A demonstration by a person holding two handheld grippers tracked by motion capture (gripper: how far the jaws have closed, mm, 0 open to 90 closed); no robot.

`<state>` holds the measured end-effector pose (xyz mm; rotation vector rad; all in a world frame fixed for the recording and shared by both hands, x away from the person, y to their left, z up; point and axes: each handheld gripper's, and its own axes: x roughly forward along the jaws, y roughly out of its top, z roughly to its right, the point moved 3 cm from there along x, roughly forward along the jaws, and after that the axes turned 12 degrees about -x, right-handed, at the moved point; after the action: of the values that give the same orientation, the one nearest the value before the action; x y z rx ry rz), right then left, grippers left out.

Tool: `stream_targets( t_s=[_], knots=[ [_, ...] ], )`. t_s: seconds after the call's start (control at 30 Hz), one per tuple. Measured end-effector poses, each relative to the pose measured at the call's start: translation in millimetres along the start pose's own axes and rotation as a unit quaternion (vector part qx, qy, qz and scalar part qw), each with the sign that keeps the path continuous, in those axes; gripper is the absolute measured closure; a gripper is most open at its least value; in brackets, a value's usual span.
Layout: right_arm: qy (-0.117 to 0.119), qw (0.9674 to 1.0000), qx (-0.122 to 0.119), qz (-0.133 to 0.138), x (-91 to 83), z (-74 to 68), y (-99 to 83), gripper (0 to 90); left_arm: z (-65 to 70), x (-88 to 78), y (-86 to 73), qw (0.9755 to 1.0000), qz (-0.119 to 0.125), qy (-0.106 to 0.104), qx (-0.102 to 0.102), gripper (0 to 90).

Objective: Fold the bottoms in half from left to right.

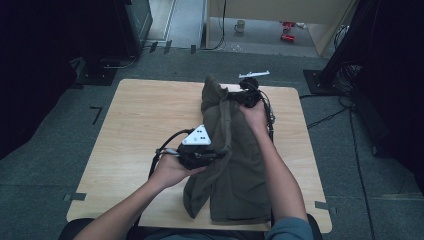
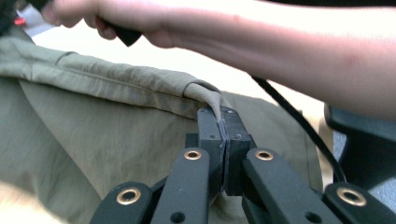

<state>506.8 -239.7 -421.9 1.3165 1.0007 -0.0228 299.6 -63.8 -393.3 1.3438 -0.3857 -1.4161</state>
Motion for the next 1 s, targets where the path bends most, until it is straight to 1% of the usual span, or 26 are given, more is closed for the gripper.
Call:
stream_targets(
  t_s=[0.03, 0.1, 0.13, 0.2, 0.23, 0.27, 0.3, 0.33, 0.37, 0.4, 0.43, 0.47, 0.5, 0.57, 0.63, 0.67, 0.7, 0.73, 0.77, 0.83, 0.9, 1.0],
  knots=[
    [-0.008, 1.0, -0.002, -0.003, -3.7, 4.6, -2.5, 89.1, 1.6, 6.2, 3.0, 1.0, 0.005, -0.002, -0.001, 89.9],
    [-0.028, 0.9994, -0.014, -0.012, -9.2, 13.8, -8.2, 89.0, 4.0, 20.6, 6.0, 0.9999, 0.012, -0.01, -0.008, 89.9],
    [-0.039, 0.9989, -0.017, -0.017, -11.3, 18.4, -11.8, 89.1, 5.6, 29.7, 5.7, 0.9997, 0.015, -0.014, -0.012, 89.9],
    [-0.064, 0.997, -0.025, -0.035, -13.6, 28.7, -21.9, 89.0, 7.9, 43.8, 2.4, 0.9998, 0.013, -0.013, -0.009, 89.8],
    [-0.078, 0.9954, -0.024, -0.051, -12.9, 36.6, -30.7, 89.1, 8.3, 59.3, -3.8, 0.9999, 0.003, -0.01, -0.008, 89.8],
    [-0.078, 0.9954, -0.024, -0.051, -12.9, 36.6, -30.7, 89.1, 8.3, 59.3, -3.8, 0.9999, 0.003, -0.01, -0.008, 89.8],
    [-0.091, 0.9933, -0.026, -0.066, -9.7, 44.7, -40.7, 89.0, 7.7, 70.5, -9.1, 0.9998, -0.002, -0.013, -0.014, 89.8],
    [-0.091, 0.9933, -0.026, -0.066, -9.7, 44.7, -40.7, 89.0, 7.0, 77.4, -12.6, 0.9998, -0.008, -0.012, -0.016, 89.8],
    [-0.096, 0.9926, -0.027, -0.068, -8.3, 47.1, -44.3, 89.0, 5.6, 89.0, -18.9, 0.9996, -0.015, -0.01, -0.021, 89.8],
    [-0.105, 0.991, -0.025, -0.08, -5.7, 50.7, -49.7, 89.0, 3.8, 98.3, -24.3, 0.9994, -0.024, -0.008, -0.022, 89.7],
    [-0.119, 0.9877, -0.026, -0.098, 0.1, 56.0, -58.0, 88.9, 1.3, 107.4, -29.7, 0.9989, -0.036, -0.007, -0.028, 89.7],
    [-0.119, 0.9877, -0.026, -0.098, 0.1, 56.0, -58.0, 88.9, -0.3, 114.0, -33.8, 0.9985, -0.043, -0.007, -0.035, 89.7],
    [-0.121, 0.9869, -0.026, -0.103, 2.3, 57.9, -61.1, 88.8, -3.7, 123.7, -40.5, 0.9974, -0.06, -0.001, -0.04, 89.6],
    [-0.128, 0.9846, -0.031, -0.114, 12.5, 63.0, -73.2, 88.5, -9.4, 135.0, -50.2, 0.996, -0.08, 0.011, -0.039, 89.6],
    [-0.129, 0.9843, -0.029, -0.117, 14.9, 63.6, -75.4, 88.5, -15.5, 140.5, -57.3, 0.9947, -0.091, 0.019, -0.043, 89.6],
    [-0.128, 0.9836, -0.027, -0.124, 18.3, 64.8, -78.8, 88.5, -18.6, 141.8, -59.9, 0.9939, -0.098, 0.021, -0.047, 89.5],
    [-0.129, 0.9826, -0.025, -0.131, 23.7, 65.9, -83.2, 88.4, -22.0, 142.2, -62.0, 0.9933, -0.102, 0.023, -0.049, 89.5],
    [-0.129, 0.9826, -0.025, -0.131, 23.7, 65.9, -83.2, 88.4, -24.3, 142.5, -63.6, 0.993, -0.104, 0.024, -0.051, 89.5],
    [-0.13, 0.9821, -0.026, -0.134, 25.5, 66.0, -84.7, 88.3, -28.5, 142.8, -65.9, 0.9918, -0.111, 0.027, -0.056, 89.5],
    [-0.13, 0.9813, -0.026, -0.139, 30.2, 66.0, -88.0, 88.3, -34.6, 142.1, -69.8, 0.9908, -0.118, 0.029, -0.06, 89.5],
    [-0.131, 0.9807, -0.029, -0.142, 33.4, 64.9, -89.9, 88.2, -40.3, 138.2, -72.0, 0.9908, -0.115, 0.026, -0.068, 89.5],
    [-0.135, 0.982, -0.034, -0.128, 35.6, 61.8, -92.0, 88.2, -46.7, 132.6, -73.4, 0.9908, -0.115, 0.026, -0.066, 89.4]
  ],
)
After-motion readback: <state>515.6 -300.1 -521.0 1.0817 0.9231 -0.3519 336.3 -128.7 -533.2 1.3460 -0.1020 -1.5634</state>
